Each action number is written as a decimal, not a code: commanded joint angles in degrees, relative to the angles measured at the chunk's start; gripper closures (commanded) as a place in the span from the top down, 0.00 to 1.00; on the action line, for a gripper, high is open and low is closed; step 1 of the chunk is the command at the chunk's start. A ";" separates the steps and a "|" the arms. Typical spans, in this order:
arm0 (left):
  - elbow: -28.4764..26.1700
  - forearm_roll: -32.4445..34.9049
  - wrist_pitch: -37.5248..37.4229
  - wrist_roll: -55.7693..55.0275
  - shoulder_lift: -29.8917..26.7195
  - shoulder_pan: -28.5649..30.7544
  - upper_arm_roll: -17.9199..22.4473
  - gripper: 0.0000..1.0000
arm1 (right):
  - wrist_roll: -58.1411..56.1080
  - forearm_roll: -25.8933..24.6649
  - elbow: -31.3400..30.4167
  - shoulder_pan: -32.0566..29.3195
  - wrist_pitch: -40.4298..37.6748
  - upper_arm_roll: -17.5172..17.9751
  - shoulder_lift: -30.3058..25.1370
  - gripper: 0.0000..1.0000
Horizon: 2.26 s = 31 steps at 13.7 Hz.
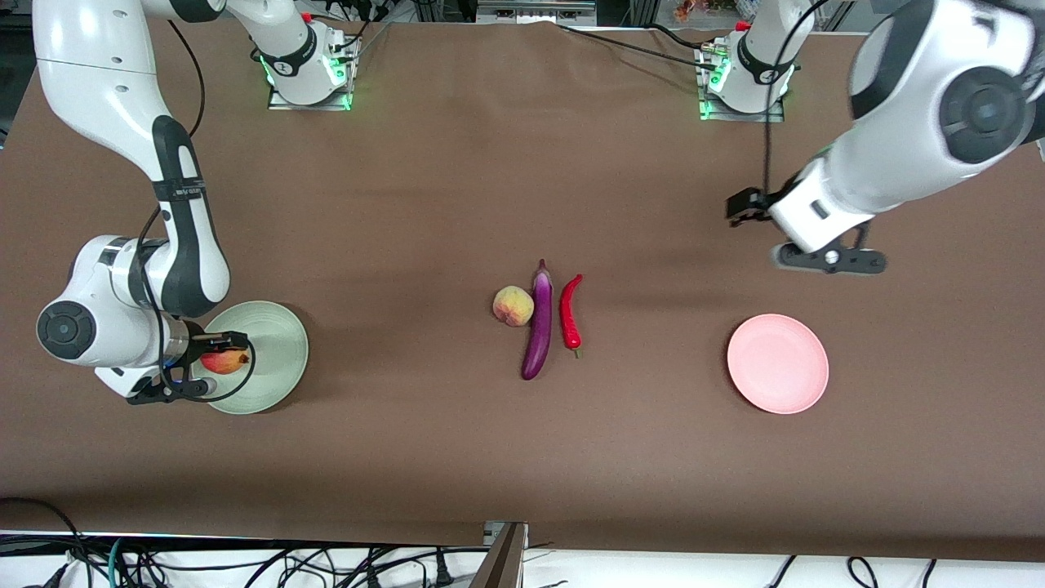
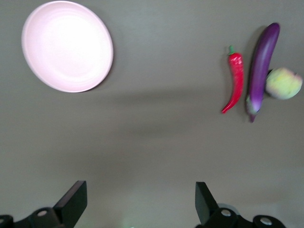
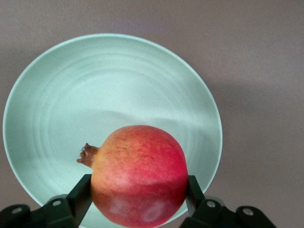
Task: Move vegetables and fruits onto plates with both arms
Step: 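Carry the pomegranate over the green plate while the left gripper reaches the chili, then lower the pomegranate with the right gripper while the left gripper grasps the chili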
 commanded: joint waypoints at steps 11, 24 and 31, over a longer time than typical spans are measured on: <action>2.06 0.28 24.97 -23.13 18.36 -13.10 0.58 1.00 | -3.39 0.98 -0.27 -1.49 4.35 0.69 2.73 0.34; 1.53 0.19 41.59 -26.11 31.19 -15.83 0.67 1.00 | -2.86 3.09 2.45 0.01 -0.75 4.01 -2.10 1.00; 2.15 0.19 45.55 -30.42 34.72 -18.82 1.02 1.00 | 18.72 5.20 3.77 1.23 -0.66 15.79 -2.28 1.00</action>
